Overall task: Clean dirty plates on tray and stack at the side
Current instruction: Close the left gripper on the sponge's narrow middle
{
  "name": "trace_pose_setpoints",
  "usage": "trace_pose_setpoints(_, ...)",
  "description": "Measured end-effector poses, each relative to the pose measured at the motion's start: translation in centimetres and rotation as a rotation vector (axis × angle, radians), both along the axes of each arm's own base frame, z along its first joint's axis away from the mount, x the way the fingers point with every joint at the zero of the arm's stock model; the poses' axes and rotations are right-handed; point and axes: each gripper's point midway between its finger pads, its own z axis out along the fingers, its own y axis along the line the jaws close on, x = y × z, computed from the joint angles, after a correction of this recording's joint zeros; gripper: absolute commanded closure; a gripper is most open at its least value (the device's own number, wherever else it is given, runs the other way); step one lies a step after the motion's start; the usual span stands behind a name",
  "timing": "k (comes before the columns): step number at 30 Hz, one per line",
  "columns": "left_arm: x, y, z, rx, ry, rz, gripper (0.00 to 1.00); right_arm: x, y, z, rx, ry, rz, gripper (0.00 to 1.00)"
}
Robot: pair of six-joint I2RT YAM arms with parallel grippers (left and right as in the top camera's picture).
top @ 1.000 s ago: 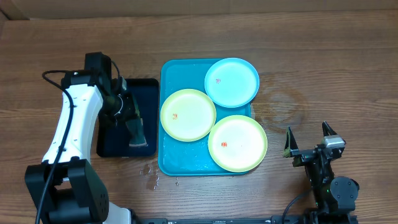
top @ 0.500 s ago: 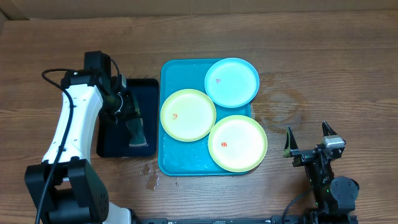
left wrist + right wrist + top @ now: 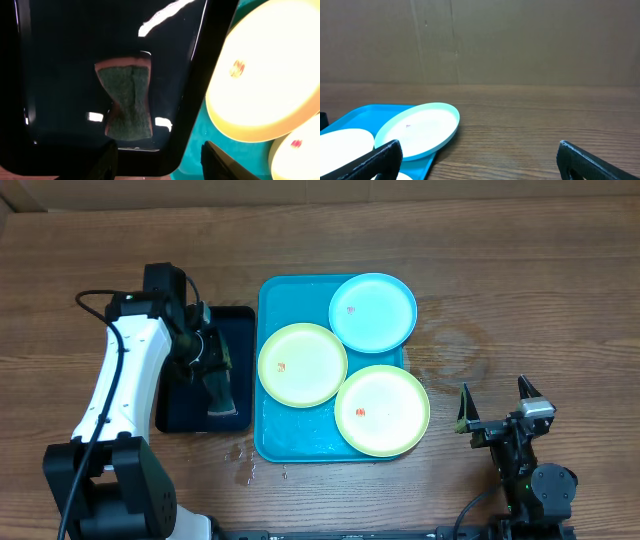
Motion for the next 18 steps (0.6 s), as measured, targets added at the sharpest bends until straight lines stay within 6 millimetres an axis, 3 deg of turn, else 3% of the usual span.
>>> trace_pose_setpoints(18, -0.5, 0.1, -2.5, 0.007, 0.003, -0.001, 0.43, 0.0, 0.0, 0.0, 0.000, 0.000, 0.000, 0.00)
